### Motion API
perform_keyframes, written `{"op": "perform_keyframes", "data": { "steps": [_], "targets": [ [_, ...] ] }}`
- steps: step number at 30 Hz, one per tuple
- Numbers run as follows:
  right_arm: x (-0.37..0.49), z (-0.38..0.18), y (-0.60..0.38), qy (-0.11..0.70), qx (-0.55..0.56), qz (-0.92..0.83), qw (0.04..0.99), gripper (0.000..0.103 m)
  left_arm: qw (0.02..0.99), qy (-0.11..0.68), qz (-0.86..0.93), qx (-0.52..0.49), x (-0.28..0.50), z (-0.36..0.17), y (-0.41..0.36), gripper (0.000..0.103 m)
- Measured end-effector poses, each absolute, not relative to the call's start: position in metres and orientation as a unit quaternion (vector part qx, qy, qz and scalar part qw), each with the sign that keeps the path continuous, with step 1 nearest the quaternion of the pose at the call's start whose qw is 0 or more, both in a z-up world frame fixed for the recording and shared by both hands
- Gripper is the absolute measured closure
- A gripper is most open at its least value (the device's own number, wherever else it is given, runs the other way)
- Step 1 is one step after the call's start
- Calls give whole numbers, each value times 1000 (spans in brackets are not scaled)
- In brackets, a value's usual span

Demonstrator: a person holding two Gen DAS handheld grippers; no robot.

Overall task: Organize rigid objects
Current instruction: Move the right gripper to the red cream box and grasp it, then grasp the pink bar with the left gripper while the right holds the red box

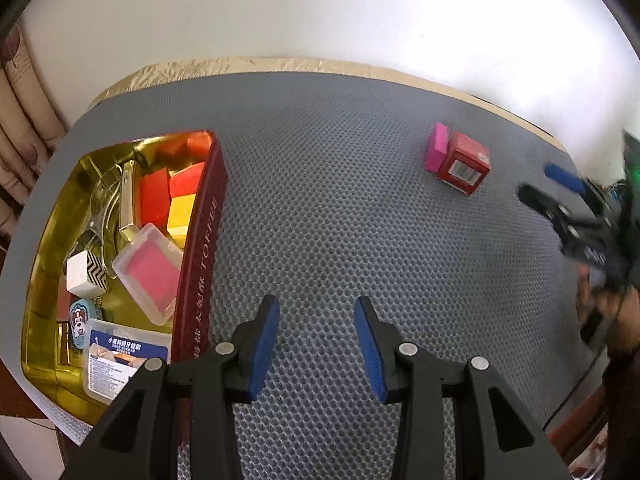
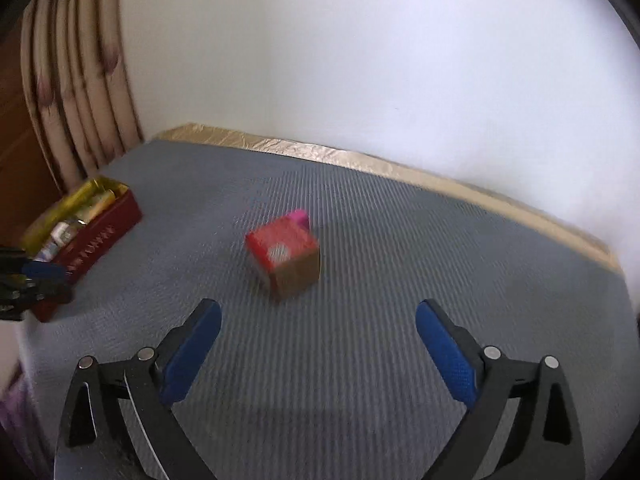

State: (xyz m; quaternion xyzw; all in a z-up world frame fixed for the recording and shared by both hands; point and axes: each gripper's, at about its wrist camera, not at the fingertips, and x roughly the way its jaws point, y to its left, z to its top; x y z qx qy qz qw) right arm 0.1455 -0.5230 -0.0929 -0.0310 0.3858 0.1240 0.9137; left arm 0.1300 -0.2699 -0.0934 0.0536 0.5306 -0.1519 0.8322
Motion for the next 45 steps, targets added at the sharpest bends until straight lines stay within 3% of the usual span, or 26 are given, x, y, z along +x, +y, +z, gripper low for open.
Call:
{"op": "perform_keyframes", "data": {
  "steps": [12,13,14,16,29,45],
  "targets": [
    [202,-131,-497,417,-61,182,888,9,828,530,-168,66,145,-97,-279,63],
    [205,-135,-497,429,-52,189,882,27,827,531,-171,66,146,-97,-281,63],
    [208,-140,-496,443,-50,188,875,58,826,532,-172,66,147,-98,-282,63],
    [204,-141,-500,446,-43,184,875,61,823,536,-174,66,150,-100,-284,63],
    [78,-136,-589,440,7,20,898,61,829,501,-227,104,175,-90,-341,63],
    [68,-146,-623,441,81,2,894,61,802,504,-286,143,261,-109,-435,63]
  ]
}}
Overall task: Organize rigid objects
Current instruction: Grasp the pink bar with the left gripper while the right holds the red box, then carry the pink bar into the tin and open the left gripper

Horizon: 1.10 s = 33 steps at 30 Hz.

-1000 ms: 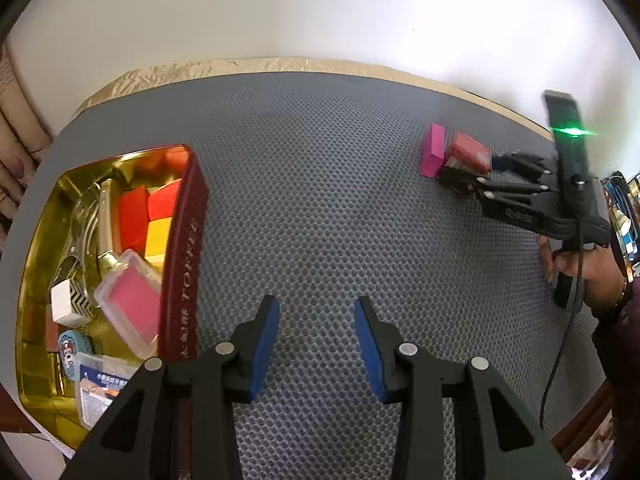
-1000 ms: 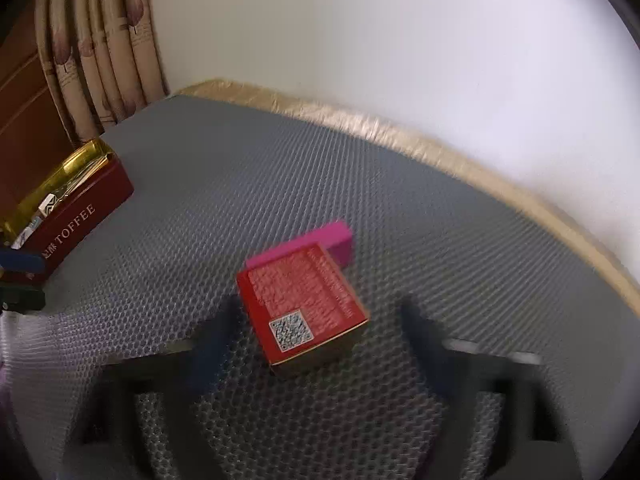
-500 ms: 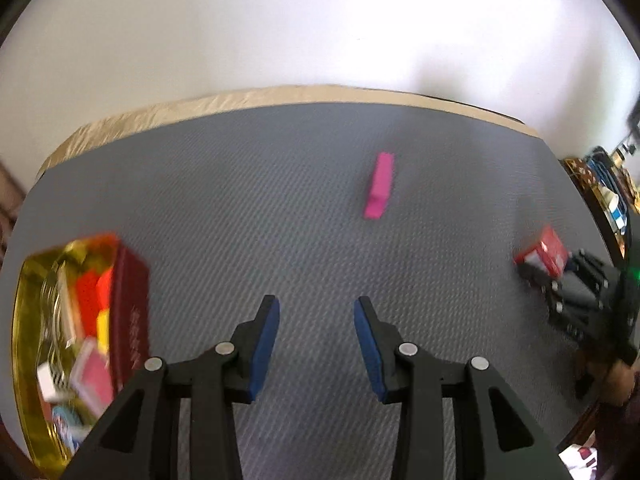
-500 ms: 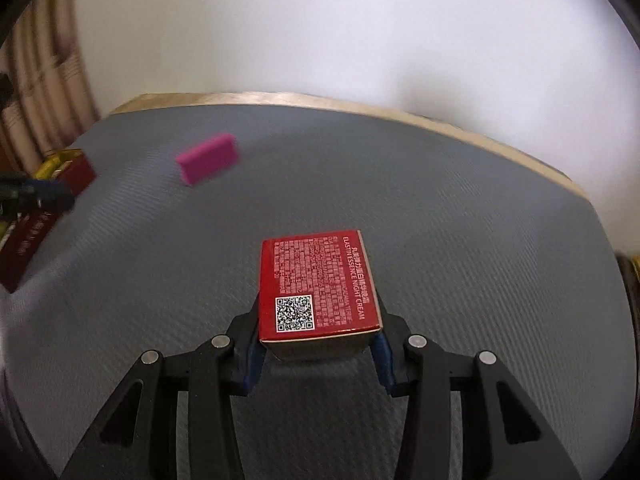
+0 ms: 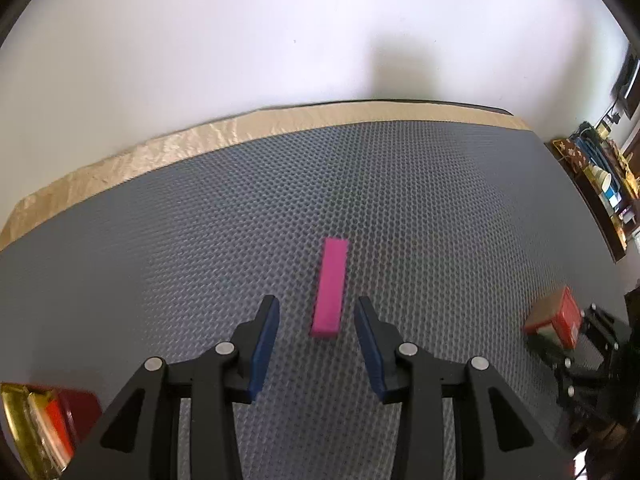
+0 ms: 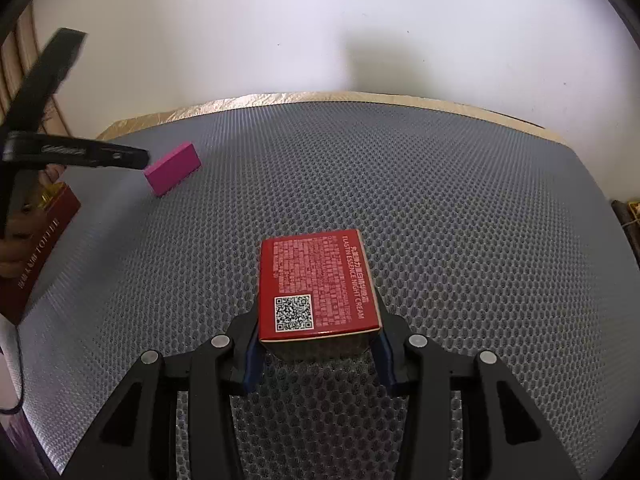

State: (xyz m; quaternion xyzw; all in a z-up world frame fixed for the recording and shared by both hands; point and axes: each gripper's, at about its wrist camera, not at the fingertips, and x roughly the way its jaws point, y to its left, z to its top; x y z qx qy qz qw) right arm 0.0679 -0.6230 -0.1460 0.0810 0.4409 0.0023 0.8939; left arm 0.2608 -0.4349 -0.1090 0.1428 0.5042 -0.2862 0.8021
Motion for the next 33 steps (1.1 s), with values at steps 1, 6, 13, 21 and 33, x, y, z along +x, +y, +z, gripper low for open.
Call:
{"op": "perform_keyframes", "data": {
  "steps": [1,6,13,21,33],
  "targets": [
    [68,-146,-624,440,85,4,894,61,796,512,-291,140,266,-113,-438,63],
    [64,-145,-627,439,93,7,894,61,789,517,-298,145,274,-125,-447,63],
    [62,-145,-631,440,98,8,893,61,789,515,-301,149,281,-145,-452,81],
    [66,-146,-634,442,99,8,892,61,787,526,-301,113,248,-141,-441,89],
    [75,-146,-618,447,72,-4,892,61,793,549,-259,53,128,-100,-323,89]
  ]
}}
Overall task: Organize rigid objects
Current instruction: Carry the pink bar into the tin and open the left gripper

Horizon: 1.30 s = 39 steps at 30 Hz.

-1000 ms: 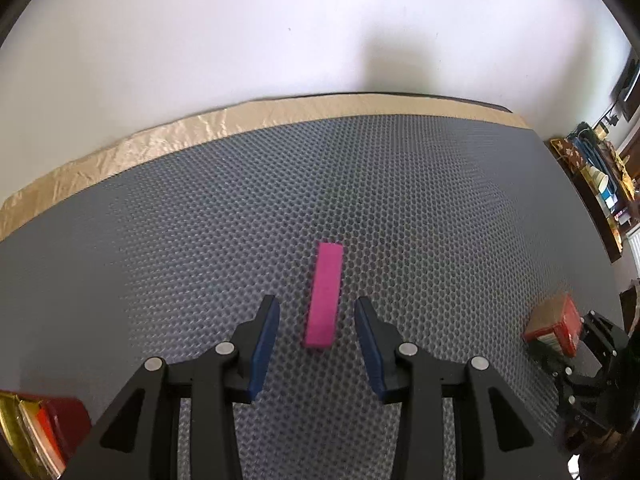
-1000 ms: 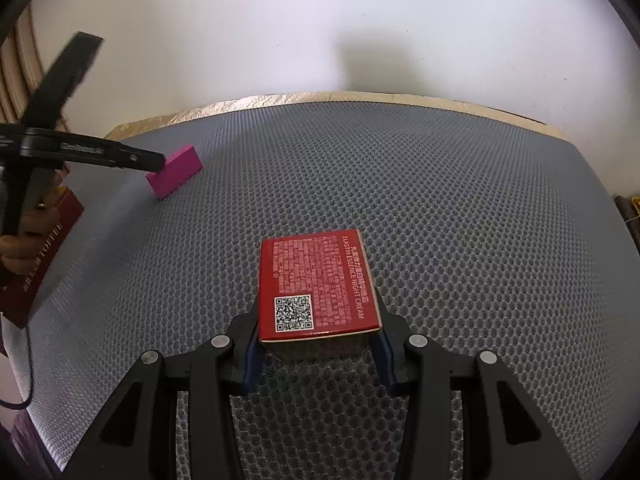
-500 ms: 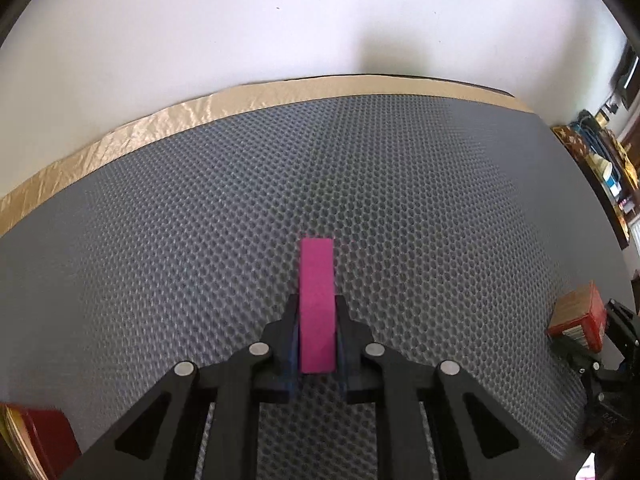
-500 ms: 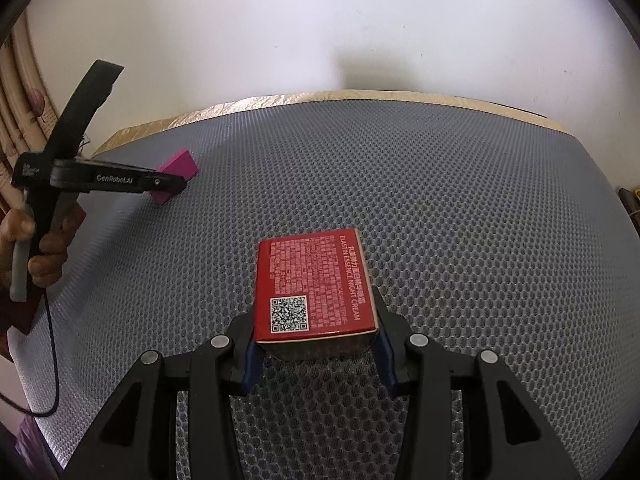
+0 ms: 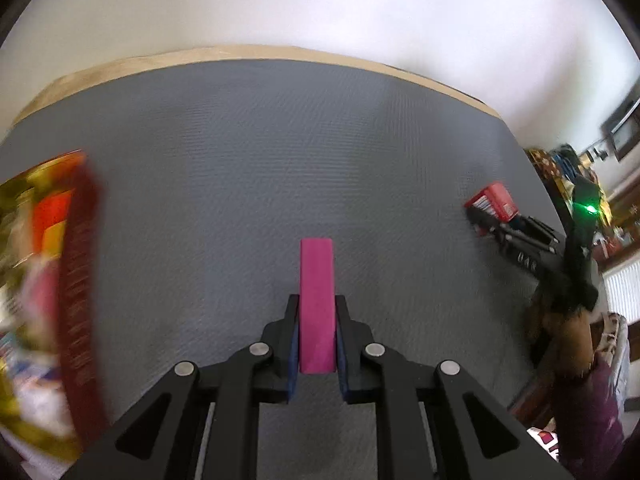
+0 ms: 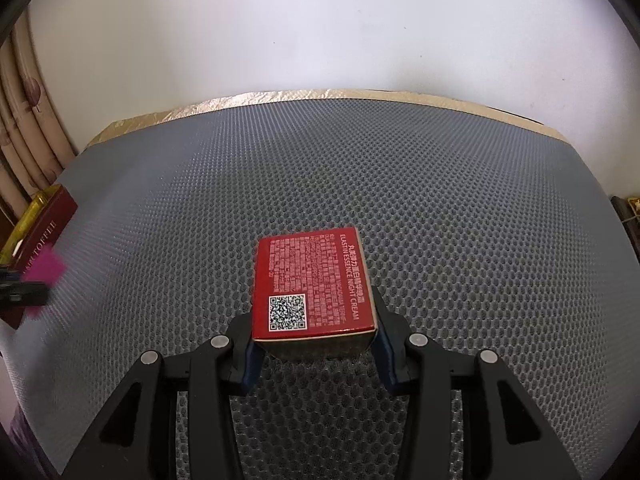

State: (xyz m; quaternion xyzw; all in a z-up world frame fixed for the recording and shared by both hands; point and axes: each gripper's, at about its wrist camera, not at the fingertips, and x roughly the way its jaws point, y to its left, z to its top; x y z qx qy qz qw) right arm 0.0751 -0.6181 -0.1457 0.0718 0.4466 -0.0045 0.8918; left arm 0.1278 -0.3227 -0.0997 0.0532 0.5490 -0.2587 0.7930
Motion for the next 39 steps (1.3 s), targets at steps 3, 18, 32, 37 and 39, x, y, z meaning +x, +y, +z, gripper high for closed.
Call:
{"op": "perform_keyframes", "data": {
  "steps": [3,18,32,37,39],
  "targets": [
    [77,-146,-615,448,67,-7,892,61,813,540,-210,59,132,-81,-265,88],
    [83,-149,-591,454,35,-21,890,61,844,530,-72,35,188,-85,-84,88],
    [84,-149,-588,454,34,-22,890,61,845,530,-57,46,237,-102,-84,88],
    [82,-149,-589,454,34,-22,890,61,853,516,-50,59,246,-105,-86,86],
    [82,-150,-590,454,34,-22,890,61,850,521,-46,60,244,-104,-87,83]
  ]
}}
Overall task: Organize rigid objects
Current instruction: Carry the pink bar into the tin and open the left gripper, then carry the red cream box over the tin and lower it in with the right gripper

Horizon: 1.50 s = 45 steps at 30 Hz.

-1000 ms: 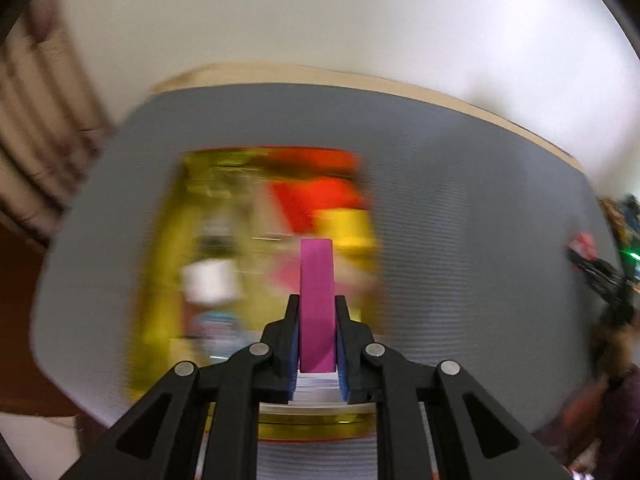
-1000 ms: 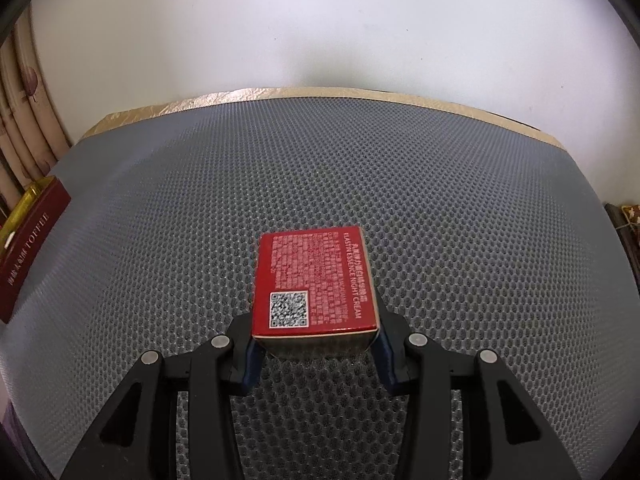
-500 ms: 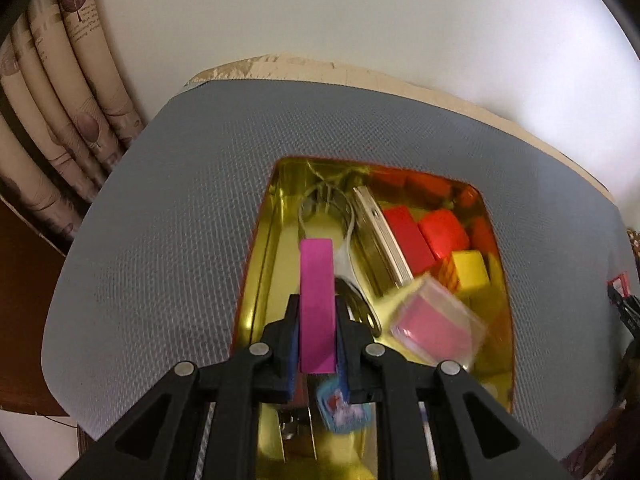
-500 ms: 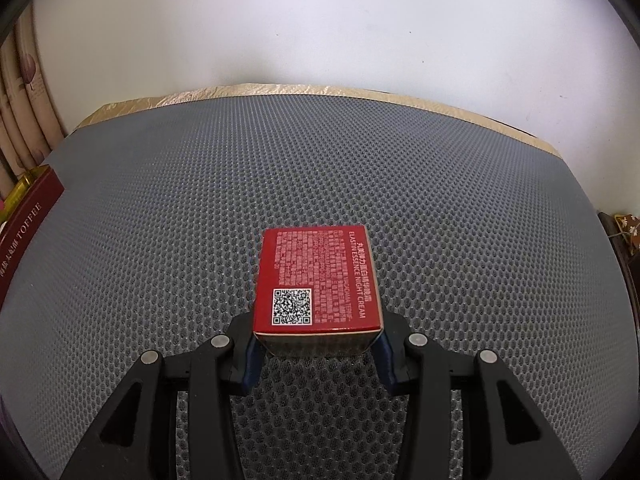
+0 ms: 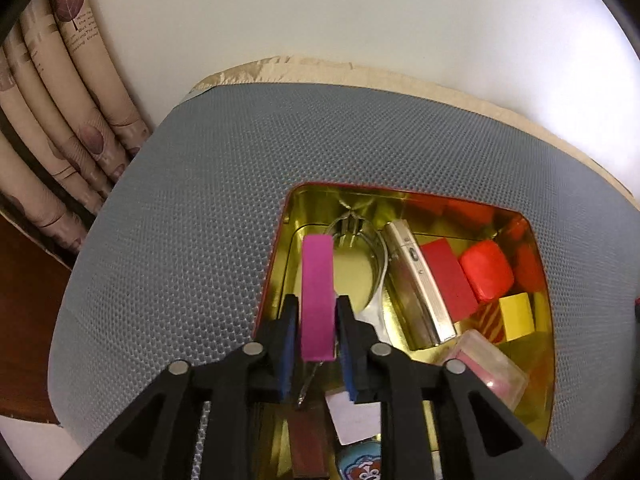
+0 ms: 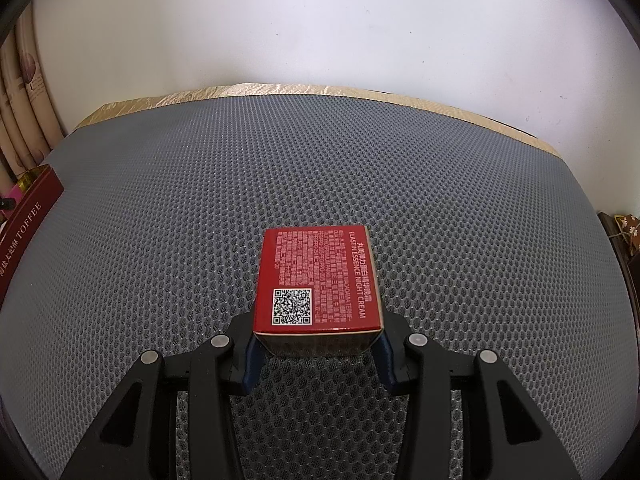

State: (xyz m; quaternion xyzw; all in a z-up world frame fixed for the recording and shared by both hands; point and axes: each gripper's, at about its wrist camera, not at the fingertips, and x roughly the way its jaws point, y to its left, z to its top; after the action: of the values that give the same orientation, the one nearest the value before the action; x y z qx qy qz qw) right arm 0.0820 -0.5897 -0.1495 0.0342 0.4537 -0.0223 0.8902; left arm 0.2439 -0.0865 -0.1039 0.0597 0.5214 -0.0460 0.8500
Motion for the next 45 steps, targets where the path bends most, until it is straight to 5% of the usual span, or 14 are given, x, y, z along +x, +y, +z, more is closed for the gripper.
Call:
{"op": "perform_keyframes", "data": {
  "steps": [24,45],
  "targets": [
    [86,-139,-570,464,50,-32,884,62,890,454,32,-24,41,-62,-65,69],
    [79,-77,-415,459,67,95,881,63,879,475,19,-26,38,-78,-56,66]
  ]
}}
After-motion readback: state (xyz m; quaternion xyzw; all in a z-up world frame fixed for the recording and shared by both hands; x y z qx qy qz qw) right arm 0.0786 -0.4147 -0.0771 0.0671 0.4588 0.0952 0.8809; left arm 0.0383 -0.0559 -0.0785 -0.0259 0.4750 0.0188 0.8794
